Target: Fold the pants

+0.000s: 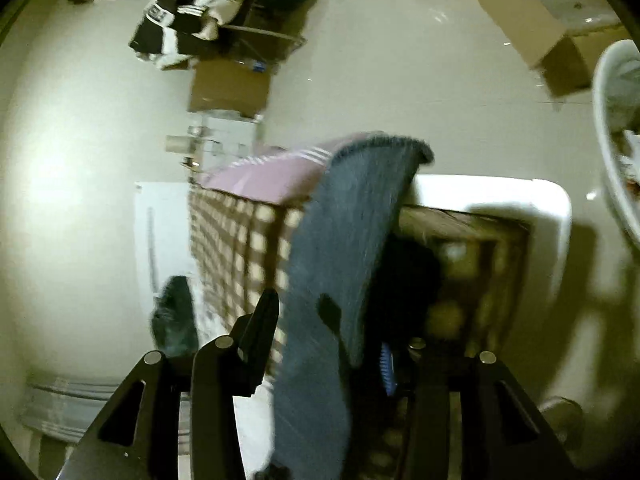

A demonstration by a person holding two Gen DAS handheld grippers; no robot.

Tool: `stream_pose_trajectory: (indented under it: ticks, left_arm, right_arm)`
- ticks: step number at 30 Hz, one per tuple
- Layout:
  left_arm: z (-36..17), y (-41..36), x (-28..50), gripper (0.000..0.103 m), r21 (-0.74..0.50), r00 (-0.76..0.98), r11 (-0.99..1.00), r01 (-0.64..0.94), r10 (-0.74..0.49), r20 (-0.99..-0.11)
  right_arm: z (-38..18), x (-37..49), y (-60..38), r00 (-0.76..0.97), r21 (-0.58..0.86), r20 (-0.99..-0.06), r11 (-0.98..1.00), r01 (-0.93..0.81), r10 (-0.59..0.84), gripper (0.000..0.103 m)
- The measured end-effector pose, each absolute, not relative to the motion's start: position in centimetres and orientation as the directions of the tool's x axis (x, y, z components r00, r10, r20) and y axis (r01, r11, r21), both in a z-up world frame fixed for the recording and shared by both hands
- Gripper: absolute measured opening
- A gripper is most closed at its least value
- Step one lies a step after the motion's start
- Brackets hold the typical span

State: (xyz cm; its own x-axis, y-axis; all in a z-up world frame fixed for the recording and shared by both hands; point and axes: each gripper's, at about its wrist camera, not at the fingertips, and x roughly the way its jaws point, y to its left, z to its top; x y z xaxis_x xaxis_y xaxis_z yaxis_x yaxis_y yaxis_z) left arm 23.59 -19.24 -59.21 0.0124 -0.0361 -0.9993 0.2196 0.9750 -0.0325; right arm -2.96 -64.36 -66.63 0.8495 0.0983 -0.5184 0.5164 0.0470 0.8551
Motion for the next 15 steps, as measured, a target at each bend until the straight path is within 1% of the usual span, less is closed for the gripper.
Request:
stream_pose_trajectory:
  ticks: [1,2,4,5,7,8,11,13,15]
  left_arm:
    - [-59.2,-19.2,23.5,0.103,-0.031,0.020,0.976,0.216,-0.036,-0.999]
    - [-59.2,-19.1,23.3,0.103,-0.030,0.030,0.977,0.212,-0.037,-0.999]
    - [-59.2,-19.0,23.1,0.103,-0.027,0.047,0.978,0.205,-0.037,-0.998]
    - [-59.2,-19.0,23.0,0.103,-0.026,0.055,0.979,0.201,-0.038,-0.998]
    - [-59.1,-18.8,22.9,0.103,-0.028,0.055,0.980,0.198,-0.040,-0.998]
    - [-59.0,-18.7,23.0,0.103,-0.035,0.049,0.980,0.197,-0.045,-0.998]
    - [-58.1,-17.7,23.2,0.103,-0.089,0.041,0.982,0.168,-0.098,-0.994]
    - [-56.9,-16.6,23.2,0.103,-0.140,0.047,0.980,0.141,-0.148,-0.988]
    - [-55.6,-15.7,23.1,0.103,-0.159,0.063,0.978,0.136,-0.169,-0.984]
  right_arm:
    - [-66.9,-2.3,-64.9,0.869,0.875,-0.483,0.031,0.483,0.104,0.047]
    - [-67.2,-1.6,-65.4,0.874,0.879,-0.475,0.031,0.475,0.104,0.047]
    - [-67.6,-0.5,-65.9,0.867,0.873,-0.487,0.045,0.485,0.104,0.045]
    - [-67.8,0.0,-66.0,0.853,0.859,-0.511,0.055,0.508,0.106,0.042]
    - [-67.2,0.8,-65.9,0.819,0.823,-0.567,0.105,0.558,0.094,0.027]
    - [-66.8,1.1,-65.8,0.794,0.798,-0.601,0.140,0.587,0.093,0.009]
    - [-64.2,1.1,-65.0,0.771,0.765,-0.634,0.204,0.611,0.068,0.007]
    - [-61.3,1.6,-64.0,0.774,0.756,-0.631,0.272,0.596,0.055,0.007]
    - [-57.8,2.4,-62.2,0.783,0.745,-0.619,0.355,0.564,0.055,0.007]
